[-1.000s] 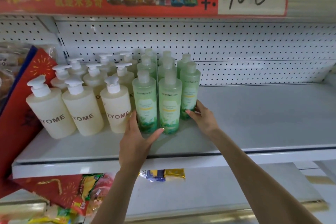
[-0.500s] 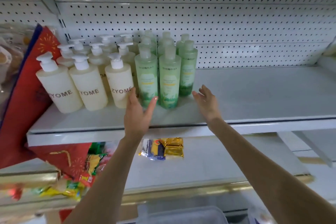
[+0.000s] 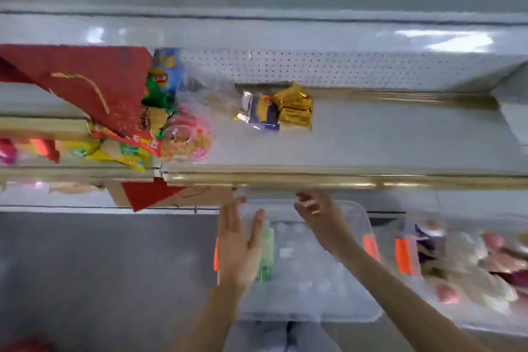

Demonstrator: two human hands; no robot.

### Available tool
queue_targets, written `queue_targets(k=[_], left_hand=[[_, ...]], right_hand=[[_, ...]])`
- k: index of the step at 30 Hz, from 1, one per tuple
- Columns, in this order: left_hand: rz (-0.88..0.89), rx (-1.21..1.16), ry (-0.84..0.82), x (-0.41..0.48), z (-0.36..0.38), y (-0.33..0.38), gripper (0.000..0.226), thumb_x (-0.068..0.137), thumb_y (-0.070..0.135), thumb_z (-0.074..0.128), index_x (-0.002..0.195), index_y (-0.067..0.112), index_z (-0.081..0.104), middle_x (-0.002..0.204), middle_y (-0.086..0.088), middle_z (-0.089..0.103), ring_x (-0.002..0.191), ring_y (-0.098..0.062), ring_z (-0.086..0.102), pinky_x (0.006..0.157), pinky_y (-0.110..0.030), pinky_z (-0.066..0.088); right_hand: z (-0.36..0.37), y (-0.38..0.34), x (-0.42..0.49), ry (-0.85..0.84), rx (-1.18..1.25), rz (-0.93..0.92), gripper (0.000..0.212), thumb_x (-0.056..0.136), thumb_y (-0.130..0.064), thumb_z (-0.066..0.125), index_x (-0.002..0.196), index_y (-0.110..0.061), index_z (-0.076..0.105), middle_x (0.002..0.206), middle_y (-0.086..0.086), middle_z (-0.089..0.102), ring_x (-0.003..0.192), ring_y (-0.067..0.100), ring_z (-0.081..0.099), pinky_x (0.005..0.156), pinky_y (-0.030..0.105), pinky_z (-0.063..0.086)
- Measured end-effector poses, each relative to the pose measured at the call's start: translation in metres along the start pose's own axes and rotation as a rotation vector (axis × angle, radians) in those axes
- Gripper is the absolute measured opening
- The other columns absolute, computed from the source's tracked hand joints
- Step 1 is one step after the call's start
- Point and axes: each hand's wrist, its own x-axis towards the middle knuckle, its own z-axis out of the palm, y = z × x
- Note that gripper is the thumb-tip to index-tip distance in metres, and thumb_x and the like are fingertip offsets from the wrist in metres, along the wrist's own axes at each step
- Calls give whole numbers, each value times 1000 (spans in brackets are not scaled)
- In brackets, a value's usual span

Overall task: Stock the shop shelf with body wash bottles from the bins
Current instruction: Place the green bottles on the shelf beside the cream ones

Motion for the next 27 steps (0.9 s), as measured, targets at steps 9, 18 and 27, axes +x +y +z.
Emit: queue_targets(k=[9,18,27], left_hand=[[-637,113,-160,-42,26,-146,79,86,58,51,146,11,29,145,-10,38,133,-27,36,109,-38,29],[-722,102,-71,-58,45,-203,48,91,46,56,126,14,51,112,-5,57,103,-25,55,88,-39,40],[-867,-116,-34,-65,39,-209,41,89,50,53,121,24,59,109,-5,67,90,-22,63,90,-46,51]], right_hand=[[87,175,-10,-211,138,714,30,89,-23,66,114,-9,55,101,7,62,90,22,63,83,35,53],[173,273,30,-224,123,876,57,81,-30,74,126,-5,49,121,10,56,106,23,56,85,36,52],[212,289,46,-279,48,744,49,76,-35,78,111,-4,64,106,8,69,96,24,67,88,42,55]])
